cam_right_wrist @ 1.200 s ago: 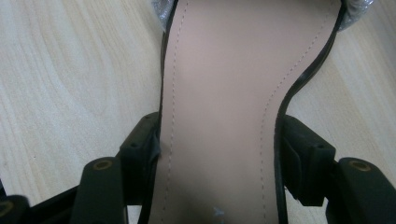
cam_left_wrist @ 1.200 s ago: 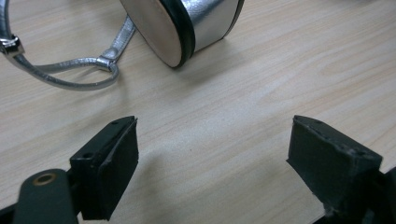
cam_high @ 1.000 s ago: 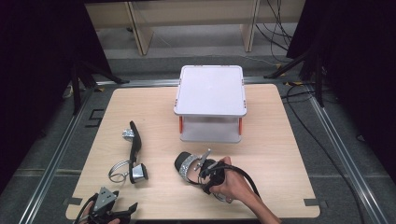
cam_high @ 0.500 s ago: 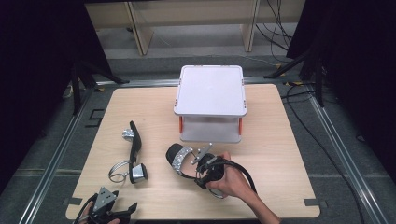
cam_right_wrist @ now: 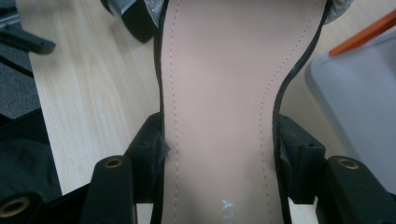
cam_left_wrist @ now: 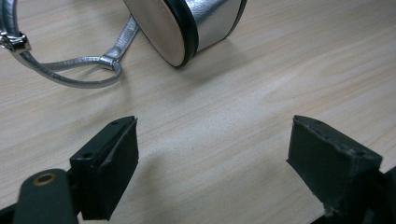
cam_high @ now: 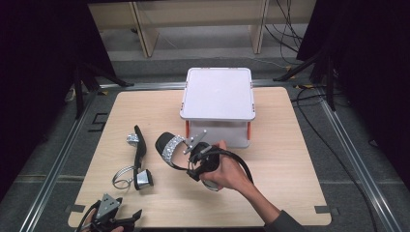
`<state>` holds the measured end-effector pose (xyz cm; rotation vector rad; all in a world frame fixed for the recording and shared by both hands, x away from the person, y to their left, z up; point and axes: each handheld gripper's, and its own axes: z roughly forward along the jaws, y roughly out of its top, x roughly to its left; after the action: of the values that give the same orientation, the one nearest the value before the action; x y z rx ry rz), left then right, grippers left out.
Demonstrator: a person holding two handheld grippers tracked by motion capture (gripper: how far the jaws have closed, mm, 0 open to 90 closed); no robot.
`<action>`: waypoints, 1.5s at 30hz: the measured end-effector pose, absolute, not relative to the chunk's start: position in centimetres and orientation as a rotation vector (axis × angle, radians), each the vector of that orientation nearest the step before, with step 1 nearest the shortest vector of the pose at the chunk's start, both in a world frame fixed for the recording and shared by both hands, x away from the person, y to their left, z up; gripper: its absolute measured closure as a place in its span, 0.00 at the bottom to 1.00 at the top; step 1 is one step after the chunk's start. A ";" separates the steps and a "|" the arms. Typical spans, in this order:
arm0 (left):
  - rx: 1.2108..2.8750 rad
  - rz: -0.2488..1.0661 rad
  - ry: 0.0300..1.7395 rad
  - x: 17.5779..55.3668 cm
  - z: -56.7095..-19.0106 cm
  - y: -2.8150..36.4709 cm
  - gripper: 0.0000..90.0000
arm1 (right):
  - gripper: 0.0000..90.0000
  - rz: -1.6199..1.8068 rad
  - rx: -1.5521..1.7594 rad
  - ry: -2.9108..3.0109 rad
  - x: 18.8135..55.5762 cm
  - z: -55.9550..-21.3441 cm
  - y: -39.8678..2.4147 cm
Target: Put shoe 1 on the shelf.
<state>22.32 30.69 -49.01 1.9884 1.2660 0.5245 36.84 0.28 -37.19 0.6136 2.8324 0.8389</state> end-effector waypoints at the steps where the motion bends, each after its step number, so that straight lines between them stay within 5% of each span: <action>1: 1.988 0.524 1.266 22.3 -49.0 30.7 0.18 | 0.48 0.839 0.614 2.832 36.8 -37.2 0.3; 30: 2.015 0.538 1.267 22.3 -49.1 30.9 0.18 | 0.48 0.930 0.805 2.670 44.8 -25.7 2.6; 45: 2.001 0.526 1.272 22.3 -49.2 30.9 0.18 | 0.48 0.874 1.106 2.570 50.7 -24.8 1.1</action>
<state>22.33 30.85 -49.18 2.0009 1.2724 0.5257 50.65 1.15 -24.84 1.1063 2.5698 0.8739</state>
